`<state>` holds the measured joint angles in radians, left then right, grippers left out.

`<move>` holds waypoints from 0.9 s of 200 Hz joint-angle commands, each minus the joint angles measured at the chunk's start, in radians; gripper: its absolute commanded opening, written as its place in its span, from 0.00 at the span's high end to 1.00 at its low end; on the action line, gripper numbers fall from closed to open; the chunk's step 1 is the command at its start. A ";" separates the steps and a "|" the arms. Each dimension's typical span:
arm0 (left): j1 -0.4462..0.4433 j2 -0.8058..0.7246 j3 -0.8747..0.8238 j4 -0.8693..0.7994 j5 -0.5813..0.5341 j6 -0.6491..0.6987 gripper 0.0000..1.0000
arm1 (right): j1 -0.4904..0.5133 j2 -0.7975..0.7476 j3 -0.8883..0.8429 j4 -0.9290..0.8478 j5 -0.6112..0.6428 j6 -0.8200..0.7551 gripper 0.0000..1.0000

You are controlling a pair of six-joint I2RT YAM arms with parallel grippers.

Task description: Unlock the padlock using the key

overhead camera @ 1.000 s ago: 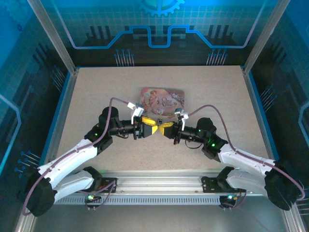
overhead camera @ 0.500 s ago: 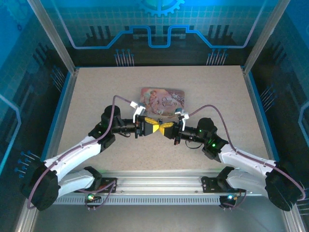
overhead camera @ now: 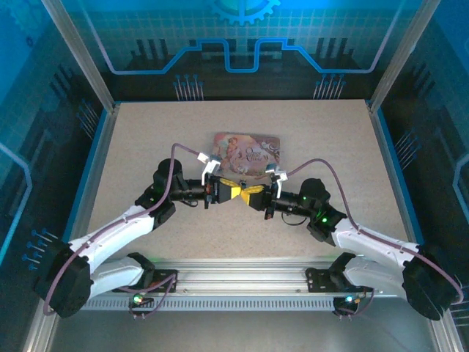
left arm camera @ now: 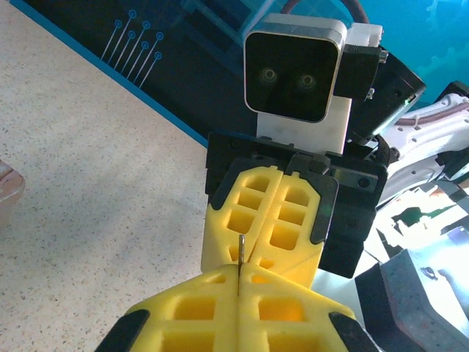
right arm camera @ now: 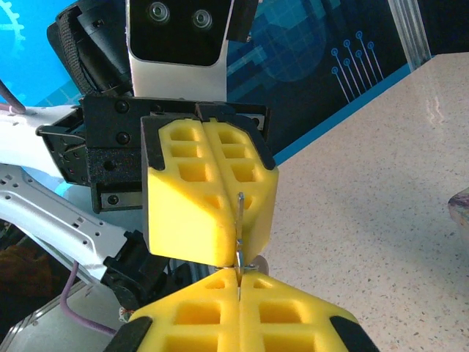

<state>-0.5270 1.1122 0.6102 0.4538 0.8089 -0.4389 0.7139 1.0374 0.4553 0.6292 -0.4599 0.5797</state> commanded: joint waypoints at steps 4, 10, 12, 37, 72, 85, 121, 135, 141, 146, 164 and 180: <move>-0.004 -0.026 0.011 -0.060 0.038 0.090 1.00 | -0.005 -0.031 0.062 -0.135 0.039 -0.059 0.81; -0.005 -0.038 0.024 -0.119 0.027 0.130 1.00 | -0.009 -0.053 0.074 -0.193 0.047 -0.079 0.74; -0.004 -0.042 0.029 -0.140 0.023 0.148 1.00 | -0.011 -0.062 0.079 -0.214 0.048 -0.086 0.71; -0.005 -0.090 0.095 -0.403 -0.017 0.349 1.00 | -0.066 -0.159 0.158 -0.468 0.014 -0.144 0.62; -0.005 -0.100 0.180 -0.629 0.015 0.528 1.00 | -0.154 -0.126 0.299 -0.656 -0.246 -0.167 0.67; -0.005 -0.094 0.207 -0.675 0.040 0.554 1.00 | -0.141 -0.089 0.335 -0.688 -0.308 -0.196 0.64; -0.005 -0.067 0.261 -0.747 0.086 0.576 1.00 | -0.063 0.013 0.382 -0.689 -0.361 -0.219 0.61; -0.005 -0.059 0.269 -0.754 0.097 0.572 1.00 | -0.036 0.044 0.397 -0.679 -0.359 -0.219 0.62; -0.005 -0.056 0.271 -0.755 0.102 0.569 1.00 | -0.030 0.054 0.400 -0.673 -0.354 -0.215 0.63; -0.005 -0.053 0.270 -0.756 0.105 0.568 1.00 | -0.028 0.061 0.401 -0.665 -0.354 -0.209 0.65; -0.005 -0.048 0.273 -0.759 0.110 0.566 1.00 | -0.028 0.074 0.399 -0.634 -0.350 -0.187 0.70; -0.005 -0.043 0.273 -0.764 0.110 0.568 1.00 | -0.028 0.077 0.400 -0.616 -0.345 -0.169 0.72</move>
<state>-0.5266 1.0618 0.8520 -0.2691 0.8768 0.1043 0.6785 1.1118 0.8139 -0.0162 -0.7792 0.3882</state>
